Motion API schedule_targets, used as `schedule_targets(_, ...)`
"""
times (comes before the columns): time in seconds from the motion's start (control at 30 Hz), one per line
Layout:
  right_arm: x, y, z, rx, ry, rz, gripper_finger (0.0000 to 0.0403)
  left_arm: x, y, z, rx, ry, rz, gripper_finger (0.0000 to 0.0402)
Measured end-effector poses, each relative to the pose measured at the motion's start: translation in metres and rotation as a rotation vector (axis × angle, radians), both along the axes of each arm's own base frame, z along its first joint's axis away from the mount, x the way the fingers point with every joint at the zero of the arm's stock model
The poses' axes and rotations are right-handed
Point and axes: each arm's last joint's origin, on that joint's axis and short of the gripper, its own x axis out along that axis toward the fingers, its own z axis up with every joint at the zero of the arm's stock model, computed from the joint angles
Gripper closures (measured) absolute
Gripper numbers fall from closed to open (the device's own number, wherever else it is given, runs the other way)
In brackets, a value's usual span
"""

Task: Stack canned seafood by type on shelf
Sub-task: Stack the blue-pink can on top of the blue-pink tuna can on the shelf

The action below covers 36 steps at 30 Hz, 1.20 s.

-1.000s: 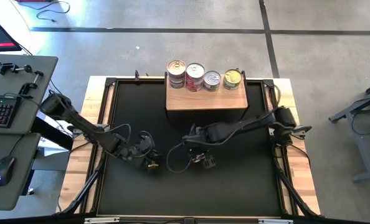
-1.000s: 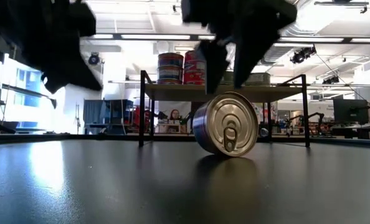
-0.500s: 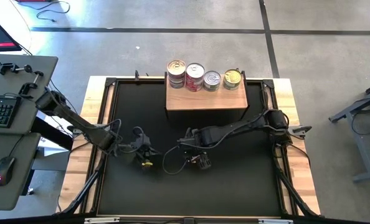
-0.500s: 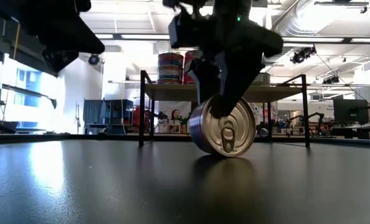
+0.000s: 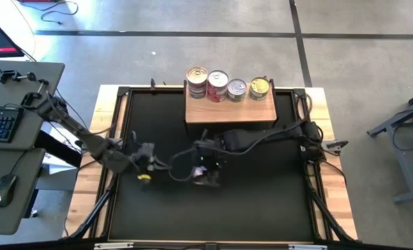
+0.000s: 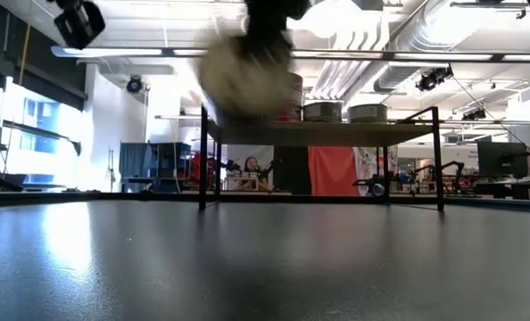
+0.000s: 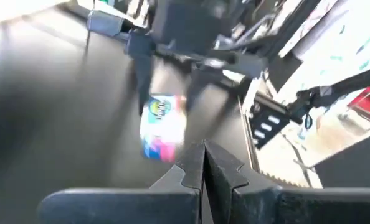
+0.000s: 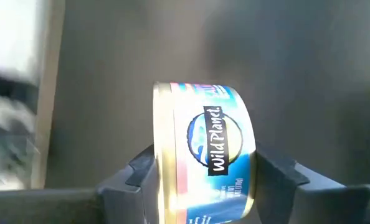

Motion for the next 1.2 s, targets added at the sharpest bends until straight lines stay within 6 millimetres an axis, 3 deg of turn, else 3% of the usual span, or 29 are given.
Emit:
schedule_targets(0.1, 0.011, -0.007, 0.053, 0.033, -0.191, -0.035, 0.0237, -0.009, 0.007, 0.012, 0.059, -0.06, 0.017, 0.0401)
schedule_targets(0.17, 0.012, -0.023, 0.089, 0.013, -0.315, -0.074, 0.0237, -0.014, 0.012, 0.018, 0.096, -0.094, 0.044, 0.0401)
schedule_targets(0.27, 0.007, -0.065, 0.133, -0.034, -0.458, -0.233, 0.0237, -0.019, 0.016, 0.024, 0.114, -0.127, 0.06, 0.0401)
schedule_targets(0.33, 0.001, -0.099, 0.151, -0.01, -0.502, -0.391, 0.0237, -0.021, 0.018, 0.026, 0.107, -0.138, 0.061, 0.0401)
schedule_targets(0.53, -0.017, -0.202, 0.158, 0.256, -0.589, -0.991, 0.0237, -0.02, 0.017, 0.024, 0.112, -0.123, 0.06, 0.0401)
schedule_targets(0.67, -0.025, -0.241, 0.168, 0.314, -0.744, -1.148, 0.0237, -0.017, 0.015, 0.02, 0.104, -0.103, 0.063, 0.0401)
schedule_targets(0.83, -0.036, -0.262, 0.161, 0.363, -0.681, -1.28, 0.0237, -0.016, 0.014, 0.019, 0.094, -0.095, 0.053, 0.0401)
schedule_targets(1.0, -0.039, -0.262, 0.15, 0.354, -0.568, -1.311, 0.0224, -0.016, 0.014, 0.019, 0.141, -0.096, 0.043, 0.0401)
schedule_targets(1.2, -0.037, -0.261, 0.15, 0.327, -0.598, -1.333, 0.0182, -0.016, 0.016, 0.02, 0.121, -0.103, 0.061, 0.0401)
